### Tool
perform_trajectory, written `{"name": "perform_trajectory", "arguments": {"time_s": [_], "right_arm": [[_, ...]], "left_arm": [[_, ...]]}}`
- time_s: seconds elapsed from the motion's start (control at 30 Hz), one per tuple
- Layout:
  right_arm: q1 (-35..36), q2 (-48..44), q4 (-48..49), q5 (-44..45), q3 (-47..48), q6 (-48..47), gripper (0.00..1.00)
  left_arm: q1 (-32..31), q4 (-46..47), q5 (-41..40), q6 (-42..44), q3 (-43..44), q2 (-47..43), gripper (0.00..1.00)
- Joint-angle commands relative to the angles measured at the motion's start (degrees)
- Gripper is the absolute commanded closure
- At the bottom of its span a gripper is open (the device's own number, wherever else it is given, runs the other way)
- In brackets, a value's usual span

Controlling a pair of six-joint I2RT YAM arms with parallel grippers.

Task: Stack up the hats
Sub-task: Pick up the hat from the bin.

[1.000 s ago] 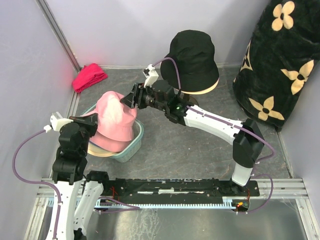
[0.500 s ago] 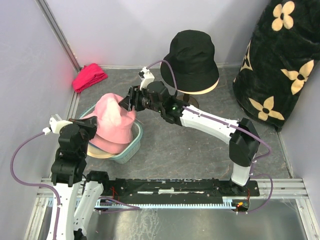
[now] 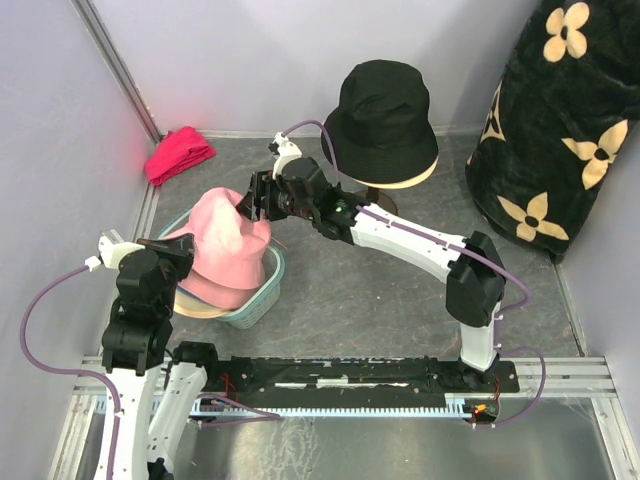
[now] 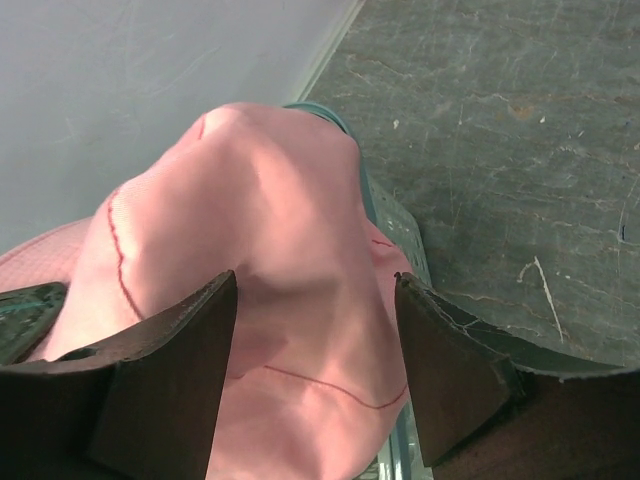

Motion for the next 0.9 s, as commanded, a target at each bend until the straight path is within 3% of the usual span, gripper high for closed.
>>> {"name": "perform_trajectory", "arguments": {"time_s": [0.0,0.13,0.4,0.6,0.67,0.8,0.87], "right_arm": [[0.1,1.4,-0.5,-0.7,3.4,0.3,0.28],[-0.6,1.9,2.0,-3.0,2.7,2.8,0.34],[-0.9,0.1,2.8,-0.9,2.3,0.5,0.89],[-0.9,-1.4,1.9,1.6,2.9,-2.6,0.99],[-0.9,-2.2,2.0,2.5,3.1,-3.9,0.99],[-0.9,-4.2,2.8,4.5,3.8,-6.1,0.99],[-0.9,-5.2,3.0,5.6,4.6,-7.3,0.99]], "left_arm": [[0.3,2.6,-1.3,1.7,2.0,-0.6,0.97],[0.3,3.0,-1.1,1.8,1.8,-0.2,0.97],[0.3,3.5,-1.0,1.1,1.2,-0.2,0.97],[0.3,4.2,-0.6,0.5,1.1,0.5,0.97],[0.3,4.4,-0.7,0.4,1.4,0.8,0.91],[0.3,4.4,-0.7,0.6,2.4,1.9,0.59],[0.3,4.4,-1.0,0.4,3.1,2.3,0.51]]}}
